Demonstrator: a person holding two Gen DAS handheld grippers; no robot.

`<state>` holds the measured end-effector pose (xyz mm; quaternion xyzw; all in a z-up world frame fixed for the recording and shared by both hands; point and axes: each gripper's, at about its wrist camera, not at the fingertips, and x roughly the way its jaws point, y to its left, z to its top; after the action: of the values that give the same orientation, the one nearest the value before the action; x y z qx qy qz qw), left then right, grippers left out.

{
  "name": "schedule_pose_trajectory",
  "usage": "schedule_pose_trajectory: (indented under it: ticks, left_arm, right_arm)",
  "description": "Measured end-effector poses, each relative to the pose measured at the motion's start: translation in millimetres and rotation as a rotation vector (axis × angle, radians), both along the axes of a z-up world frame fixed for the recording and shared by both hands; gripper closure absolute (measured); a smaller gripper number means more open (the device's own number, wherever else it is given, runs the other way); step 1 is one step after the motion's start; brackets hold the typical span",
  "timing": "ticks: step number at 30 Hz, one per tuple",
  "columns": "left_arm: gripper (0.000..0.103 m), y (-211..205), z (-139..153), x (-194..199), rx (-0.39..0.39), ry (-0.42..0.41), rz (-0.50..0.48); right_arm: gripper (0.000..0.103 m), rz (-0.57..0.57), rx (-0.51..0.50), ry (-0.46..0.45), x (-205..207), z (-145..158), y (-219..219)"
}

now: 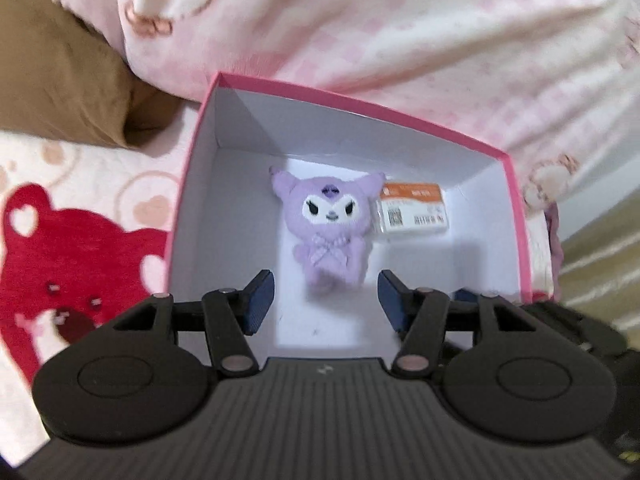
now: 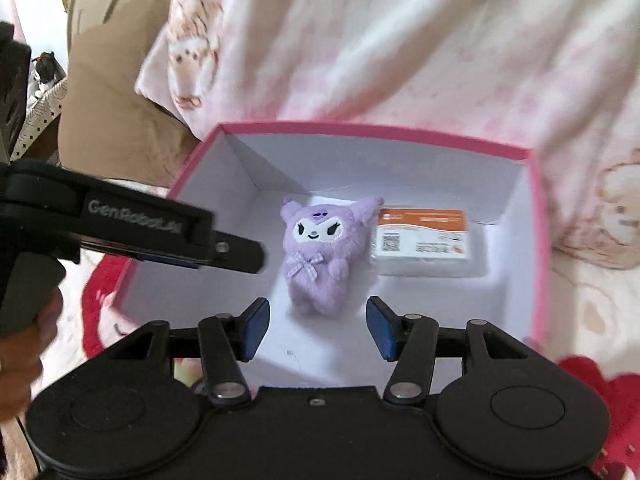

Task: Organize objects
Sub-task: 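Lower the doll beside the card case and open the left gripper, then withdraw the left gripper and move it to the small wet-wipe pack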

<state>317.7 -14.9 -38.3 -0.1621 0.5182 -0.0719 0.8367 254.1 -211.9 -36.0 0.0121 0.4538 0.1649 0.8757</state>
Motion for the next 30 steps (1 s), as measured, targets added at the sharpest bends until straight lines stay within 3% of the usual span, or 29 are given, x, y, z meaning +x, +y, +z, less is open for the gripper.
schedule_pose_trajectory:
  ticks: [8,16,22,30]
  left_arm:
    - [0.044,-7.6,67.5,-62.0,0.043,-0.033,-0.158]
    - [0.042,-28.6,120.3,-131.4,0.058,-0.047,-0.330]
    - [0.035,-47.5,126.4,-170.8,0.071,-0.072,-0.415]
    - [0.029,-47.0,87.1,-216.8,0.082,-0.054,-0.376]
  right_arm:
    - [0.042,0.008,-0.011,-0.033,-57.7,60.1,-11.3]
    - [0.035,0.097,-0.044,-0.105,-133.9,102.3,-17.7]
    - [0.034,0.131,-0.070,-0.098,-185.9,97.5,-27.9]
    - [0.022,0.137,-0.087,-0.056,-229.7,58.1,-46.5]
